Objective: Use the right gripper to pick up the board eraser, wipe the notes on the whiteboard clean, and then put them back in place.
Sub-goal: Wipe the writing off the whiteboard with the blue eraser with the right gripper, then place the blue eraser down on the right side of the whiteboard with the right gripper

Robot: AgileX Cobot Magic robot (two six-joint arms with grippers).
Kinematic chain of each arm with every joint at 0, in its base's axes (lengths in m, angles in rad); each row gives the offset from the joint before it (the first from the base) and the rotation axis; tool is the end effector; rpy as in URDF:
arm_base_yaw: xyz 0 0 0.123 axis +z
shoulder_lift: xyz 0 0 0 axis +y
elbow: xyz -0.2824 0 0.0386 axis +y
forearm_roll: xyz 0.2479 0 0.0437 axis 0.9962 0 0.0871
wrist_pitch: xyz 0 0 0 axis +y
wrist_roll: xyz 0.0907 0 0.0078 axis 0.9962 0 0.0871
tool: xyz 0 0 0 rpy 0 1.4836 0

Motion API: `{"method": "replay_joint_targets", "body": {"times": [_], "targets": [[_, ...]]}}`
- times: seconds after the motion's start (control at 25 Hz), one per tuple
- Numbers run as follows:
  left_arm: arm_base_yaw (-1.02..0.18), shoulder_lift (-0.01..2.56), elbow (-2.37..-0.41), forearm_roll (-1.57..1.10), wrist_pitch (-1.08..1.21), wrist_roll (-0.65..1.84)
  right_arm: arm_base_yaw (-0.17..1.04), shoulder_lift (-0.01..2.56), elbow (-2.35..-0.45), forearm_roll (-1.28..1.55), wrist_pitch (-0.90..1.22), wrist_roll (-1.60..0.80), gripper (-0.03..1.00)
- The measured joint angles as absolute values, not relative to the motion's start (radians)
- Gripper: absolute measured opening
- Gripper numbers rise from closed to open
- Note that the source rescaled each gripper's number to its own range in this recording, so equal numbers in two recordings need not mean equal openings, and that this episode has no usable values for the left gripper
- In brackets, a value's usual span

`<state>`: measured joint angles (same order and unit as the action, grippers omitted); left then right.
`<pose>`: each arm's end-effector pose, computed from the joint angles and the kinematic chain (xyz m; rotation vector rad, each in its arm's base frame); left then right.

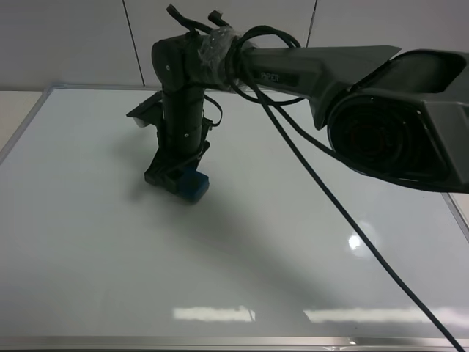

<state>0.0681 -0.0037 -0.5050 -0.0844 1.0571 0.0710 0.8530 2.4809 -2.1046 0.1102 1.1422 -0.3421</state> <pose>-0.0055 -0.0071 0.2791 0.0071 2.0291 -0.0131 0.3259 0.3871 0.1257 -1.6536 2.5342 0.2049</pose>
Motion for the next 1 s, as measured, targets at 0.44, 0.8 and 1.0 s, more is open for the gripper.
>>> {"method": "replay_joint_targets", "body": {"times": [0.44,0.8,1.0], "targets": [[0.068,-0.004,-0.505,-0.084,1.057,0.071,0.913,2.481,-2.105,0.119,1.148,-0.345,0.01],[0.068,-0.004,-0.505,-0.084,1.057,0.071,0.897,2.392,-2.102,-0.007,1.212,-0.077,0.01],[0.068,-0.004,-0.505,-0.084,1.057,0.071,0.866,2.317,-2.102,-0.093,1.214,0.048,0.01]]}}
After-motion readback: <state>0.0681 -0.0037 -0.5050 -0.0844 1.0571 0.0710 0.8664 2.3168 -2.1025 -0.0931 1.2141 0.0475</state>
